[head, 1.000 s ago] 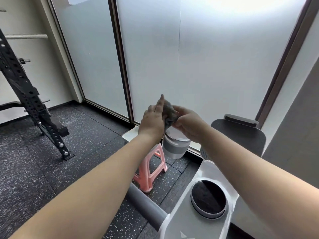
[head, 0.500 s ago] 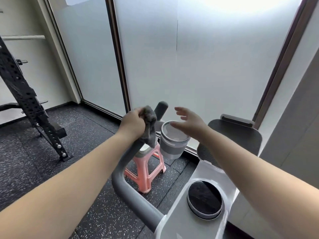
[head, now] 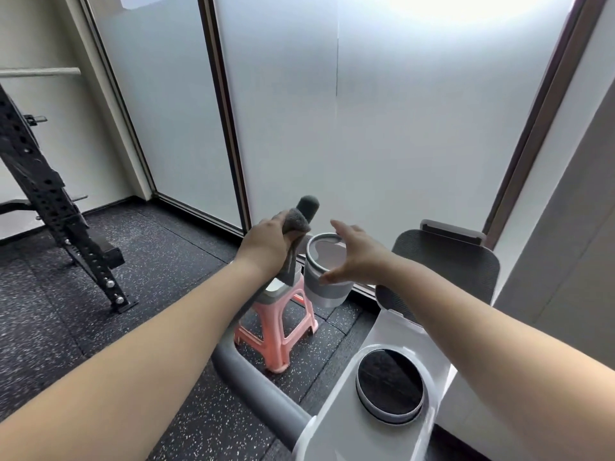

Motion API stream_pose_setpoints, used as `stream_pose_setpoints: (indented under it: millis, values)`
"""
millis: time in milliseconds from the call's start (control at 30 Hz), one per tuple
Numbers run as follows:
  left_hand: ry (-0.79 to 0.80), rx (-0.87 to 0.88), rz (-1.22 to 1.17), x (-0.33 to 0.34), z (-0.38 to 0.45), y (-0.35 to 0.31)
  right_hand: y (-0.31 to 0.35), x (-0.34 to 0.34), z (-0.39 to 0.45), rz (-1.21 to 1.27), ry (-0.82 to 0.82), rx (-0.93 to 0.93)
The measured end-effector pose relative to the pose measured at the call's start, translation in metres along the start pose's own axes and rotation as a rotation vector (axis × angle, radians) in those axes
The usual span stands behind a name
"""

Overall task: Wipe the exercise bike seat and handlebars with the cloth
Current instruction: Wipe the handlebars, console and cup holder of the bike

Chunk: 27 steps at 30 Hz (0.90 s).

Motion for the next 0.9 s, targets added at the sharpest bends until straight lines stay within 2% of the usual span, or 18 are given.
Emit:
stream_pose_setpoints:
  millis: [200,400,467,600,700,900]
  values:
    - [0.189,-0.125,0.096,-0.014,-0.038,0.032,-0.001,0.000,0.000,-0.008,0.029,0.015]
    - [0.498,-0.248,0.324,-0.034,-0.058,0.055,0.000,-0.001,0.000,0.007,0.032,0.020]
    - [0.449,-0.216,0.290,-0.036,-0.054,0.046,0.002,-0.002,-0.001,0.047,-0.018,0.025]
    - [0.205,-0.144,0.039,-0.018,-0.042,0.014,0.006,-0.008,-0.007,0.101,-0.133,0.030]
    - [0.169,-0.190,0.086,-0.001,-0.046,0.017,0.002,-0.010,-0.011,0.115,-0.151,0.050]
    - [0.185,-0.344,0.217,-0.014,-0.083,0.049,-0.005,-0.012,-0.030,0.189,-0.219,0.099]
Point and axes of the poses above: each hand's wrist, its own z-axis towards the middle knuckle, its own x-axis out of the palm, y = z × x, the point moved 4 cm from there along z, towards the middle knuckle, and after that the axes turned 12 degrees about -z, right-handed, at the moved point
